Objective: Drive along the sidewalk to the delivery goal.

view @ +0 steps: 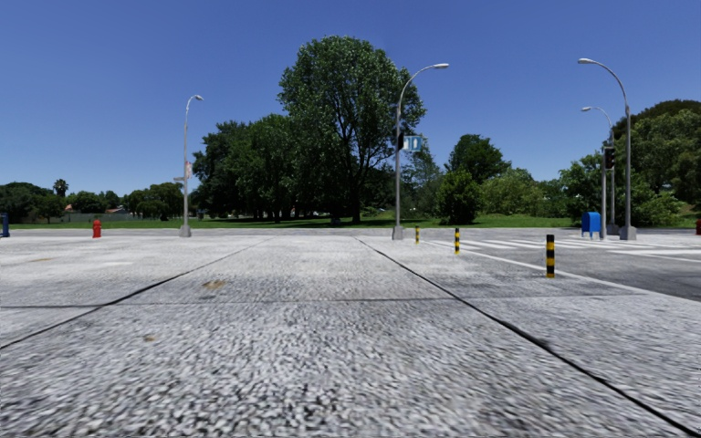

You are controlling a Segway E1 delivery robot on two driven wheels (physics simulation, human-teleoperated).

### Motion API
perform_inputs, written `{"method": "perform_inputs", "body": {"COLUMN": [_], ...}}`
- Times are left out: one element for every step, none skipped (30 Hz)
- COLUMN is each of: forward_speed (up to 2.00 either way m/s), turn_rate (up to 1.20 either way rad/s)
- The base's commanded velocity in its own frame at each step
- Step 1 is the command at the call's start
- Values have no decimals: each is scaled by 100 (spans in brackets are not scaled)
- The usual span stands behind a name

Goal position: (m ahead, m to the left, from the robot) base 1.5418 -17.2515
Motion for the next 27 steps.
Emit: {"method": "perform_inputs", "body": {"forward_speed": [200, 200, 200, 200, 200, 200, 200, 200, 200, 200, 200, 200, 200, 200, 200, 200, 200, 200, 200, 200, 200, 200, 200, 200, 200, 200, 200], "turn_rate": [0, 0, 0, 0, 0, 0, 0, 0, 0, 0, 0, 0, 0, 0, 0, 0, 0, 0, 0, 0, 0, 0, 0, 0, 0, 0, 0]}}
